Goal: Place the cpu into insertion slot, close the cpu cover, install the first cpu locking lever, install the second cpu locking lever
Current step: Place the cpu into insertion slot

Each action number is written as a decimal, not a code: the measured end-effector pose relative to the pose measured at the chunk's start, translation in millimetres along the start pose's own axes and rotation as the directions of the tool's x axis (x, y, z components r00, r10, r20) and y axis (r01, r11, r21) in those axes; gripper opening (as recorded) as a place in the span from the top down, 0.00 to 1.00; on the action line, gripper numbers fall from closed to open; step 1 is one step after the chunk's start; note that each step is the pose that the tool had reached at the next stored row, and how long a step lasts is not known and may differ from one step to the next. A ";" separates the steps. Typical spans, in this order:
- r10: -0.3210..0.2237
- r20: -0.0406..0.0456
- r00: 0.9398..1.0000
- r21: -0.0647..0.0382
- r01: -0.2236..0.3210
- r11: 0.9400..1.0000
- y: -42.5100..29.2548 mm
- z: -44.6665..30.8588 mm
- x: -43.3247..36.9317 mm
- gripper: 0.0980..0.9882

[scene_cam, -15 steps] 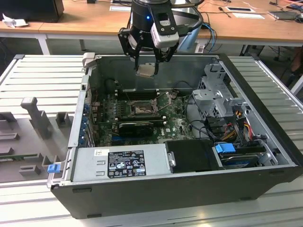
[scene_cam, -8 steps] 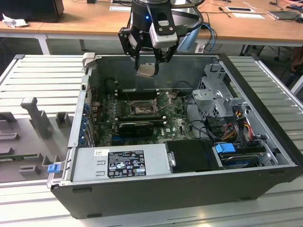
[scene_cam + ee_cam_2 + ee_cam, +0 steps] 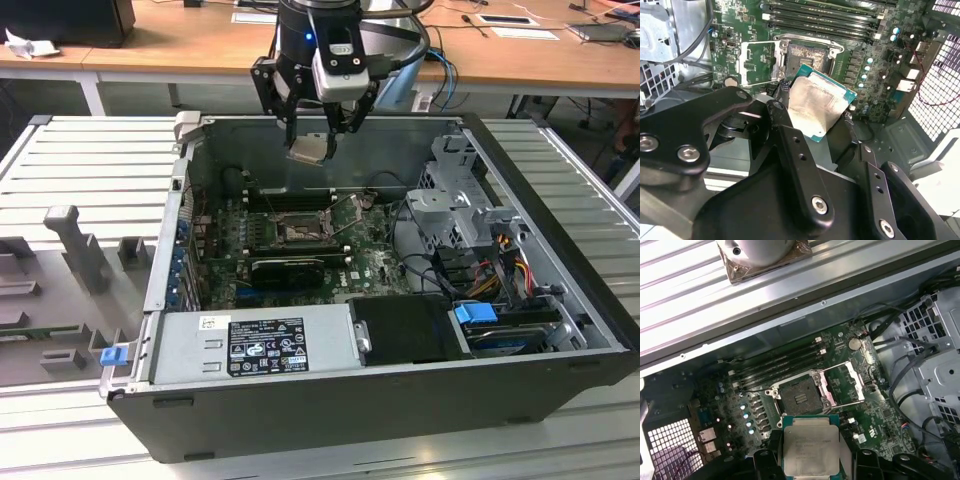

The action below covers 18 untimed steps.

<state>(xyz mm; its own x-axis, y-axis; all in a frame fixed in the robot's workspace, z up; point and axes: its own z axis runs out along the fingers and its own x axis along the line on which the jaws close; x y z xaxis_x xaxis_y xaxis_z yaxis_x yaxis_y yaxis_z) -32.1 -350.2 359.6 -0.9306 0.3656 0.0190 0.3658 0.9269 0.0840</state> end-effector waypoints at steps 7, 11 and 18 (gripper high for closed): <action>0.067 0.006 0.998 -0.001 -0.067 0.998 0.0 0.1 0.0 0.50; 0.118 0.010 0.993 -0.002 -0.118 0.993 -0.1 0.4 0.0 0.50; 0.174 0.015 0.985 -0.004 -0.174 0.985 0.0 0.4 0.0 0.50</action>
<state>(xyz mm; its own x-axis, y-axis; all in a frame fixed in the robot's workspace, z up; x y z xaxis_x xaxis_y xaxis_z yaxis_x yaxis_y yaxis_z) -32.1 -350.2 359.1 -0.8524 0.5225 0.0188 0.5221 0.8488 0.0834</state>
